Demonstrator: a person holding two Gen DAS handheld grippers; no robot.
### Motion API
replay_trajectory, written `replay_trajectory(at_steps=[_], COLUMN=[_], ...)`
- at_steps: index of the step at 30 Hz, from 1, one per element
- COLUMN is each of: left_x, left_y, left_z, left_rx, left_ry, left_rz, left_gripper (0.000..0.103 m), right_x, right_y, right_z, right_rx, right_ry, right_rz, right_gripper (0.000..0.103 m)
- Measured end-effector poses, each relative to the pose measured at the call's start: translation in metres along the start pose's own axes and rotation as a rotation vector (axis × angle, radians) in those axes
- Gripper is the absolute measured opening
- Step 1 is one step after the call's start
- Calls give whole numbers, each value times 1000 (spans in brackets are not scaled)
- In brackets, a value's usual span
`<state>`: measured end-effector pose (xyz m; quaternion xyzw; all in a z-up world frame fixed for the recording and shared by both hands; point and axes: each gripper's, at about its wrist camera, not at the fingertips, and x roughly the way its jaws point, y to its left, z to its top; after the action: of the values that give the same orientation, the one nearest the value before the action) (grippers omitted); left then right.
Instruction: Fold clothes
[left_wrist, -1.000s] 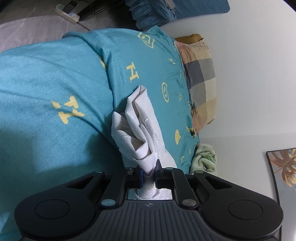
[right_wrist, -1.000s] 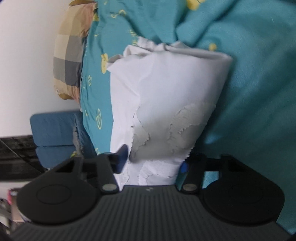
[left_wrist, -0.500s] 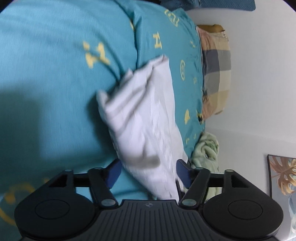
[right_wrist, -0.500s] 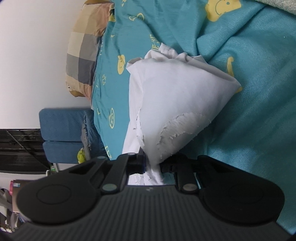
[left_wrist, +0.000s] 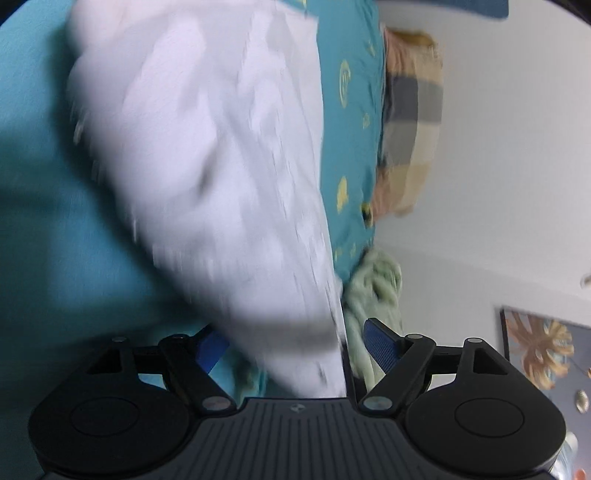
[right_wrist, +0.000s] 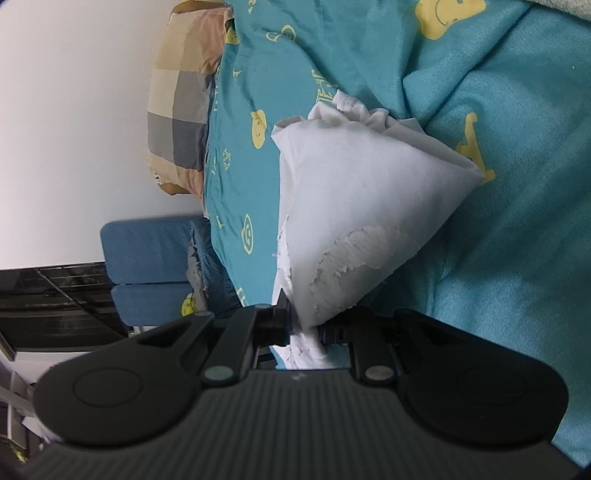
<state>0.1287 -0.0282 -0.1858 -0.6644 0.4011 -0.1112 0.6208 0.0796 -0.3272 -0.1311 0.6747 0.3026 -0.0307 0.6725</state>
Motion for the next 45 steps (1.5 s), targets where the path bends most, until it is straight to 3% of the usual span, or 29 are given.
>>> replay_trajectory(at_steps=[9, 11, 13, 16, 28, 38, 42, 45], left_x=[-34, -39, -43, -50, -142, -253, -270, -258], left_y=[15, 11, 5, -6, -92, -137, -153, -171], left_z=[34, 38, 40, 41, 26, -29, -46, -58], left_rx=[-48, -32, -8, 27, 189, 220, 202, 208], left_ry=[-192, -204, -210, -219, -172, -176, -162, -146], left_rz=[-40, -37, -35, -29, 35, 25, 7, -4], left_gripper=[60, 38, 26, 17, 15, 15, 15, 15], right_x=[-6, -8, -9, -20, -74, -133, -156, -173], right_y=[6, 7, 9, 12, 27, 54, 68, 78], right_z=[3, 3, 4, -5, -50, -94, -93, -85], right_rx=[-34, -44, -54, -71, -140, -200, -206, -212], right_ry=[-3, -4, -6, 7, 73, 75, 59, 38], right_rz=[32, 38, 45, 52, 75, 108, 141, 164], right_gripper=[16, 16, 16, 15, 15, 16, 16, 16])
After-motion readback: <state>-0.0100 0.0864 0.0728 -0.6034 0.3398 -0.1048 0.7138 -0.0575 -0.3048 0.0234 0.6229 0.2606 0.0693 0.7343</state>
